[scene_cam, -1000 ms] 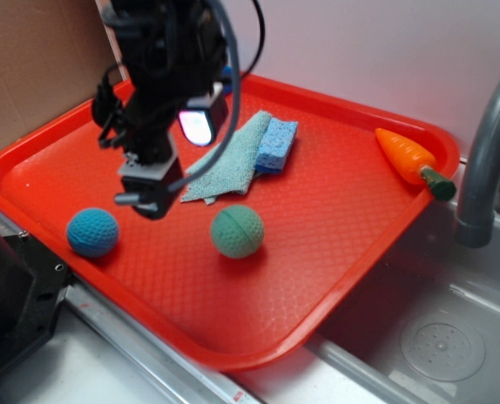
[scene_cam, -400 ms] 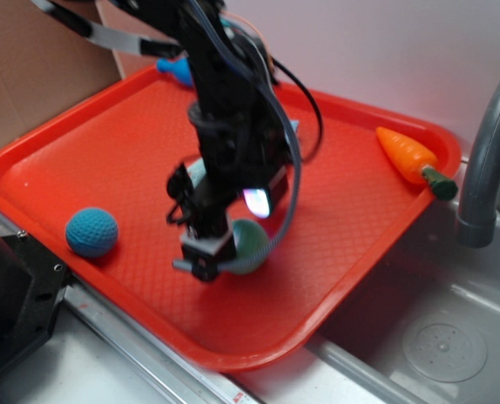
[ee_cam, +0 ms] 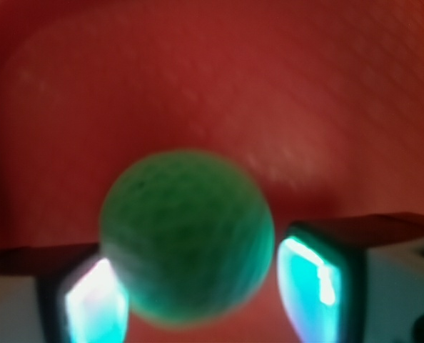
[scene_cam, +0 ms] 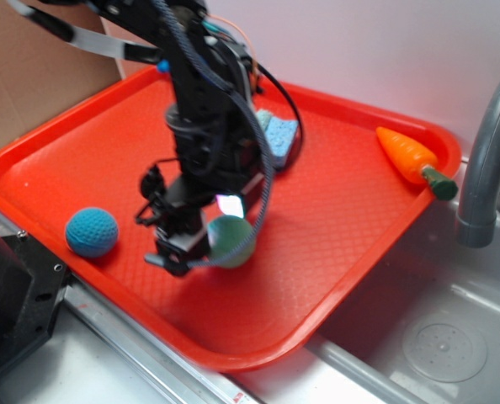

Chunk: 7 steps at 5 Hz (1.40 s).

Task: Grab the green ball.

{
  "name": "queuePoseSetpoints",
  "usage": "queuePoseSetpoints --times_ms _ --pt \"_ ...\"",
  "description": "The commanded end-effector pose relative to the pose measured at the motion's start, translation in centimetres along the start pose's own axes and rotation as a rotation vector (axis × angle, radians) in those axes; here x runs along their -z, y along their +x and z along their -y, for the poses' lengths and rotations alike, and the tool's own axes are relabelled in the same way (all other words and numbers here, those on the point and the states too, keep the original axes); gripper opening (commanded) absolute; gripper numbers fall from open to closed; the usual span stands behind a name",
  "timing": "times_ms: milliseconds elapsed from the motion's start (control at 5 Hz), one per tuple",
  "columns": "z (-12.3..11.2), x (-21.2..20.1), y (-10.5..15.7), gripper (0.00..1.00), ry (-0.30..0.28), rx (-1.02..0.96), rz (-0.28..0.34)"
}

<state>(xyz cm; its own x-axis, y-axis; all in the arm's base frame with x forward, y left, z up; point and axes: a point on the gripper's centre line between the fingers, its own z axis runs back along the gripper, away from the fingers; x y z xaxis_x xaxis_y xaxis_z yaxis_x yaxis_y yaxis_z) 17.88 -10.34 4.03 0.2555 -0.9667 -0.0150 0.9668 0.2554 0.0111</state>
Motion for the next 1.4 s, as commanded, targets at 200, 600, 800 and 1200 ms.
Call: queuePoseSetpoints --times_ms 200,600,800,1200 --pt "0.6 -1.1 -0.8 0.00 0.018 -0.041 -0.010" --pt "0.6 -1.8 -1.0 1.00 -0.012 -0.090 -0.017" --pt "0.6 -1.8 -1.0 1.00 -0.012 -0.090 -0.017" --pt "0.9 0.0 0.3 1.00 -0.010 -0.051 -0.026"
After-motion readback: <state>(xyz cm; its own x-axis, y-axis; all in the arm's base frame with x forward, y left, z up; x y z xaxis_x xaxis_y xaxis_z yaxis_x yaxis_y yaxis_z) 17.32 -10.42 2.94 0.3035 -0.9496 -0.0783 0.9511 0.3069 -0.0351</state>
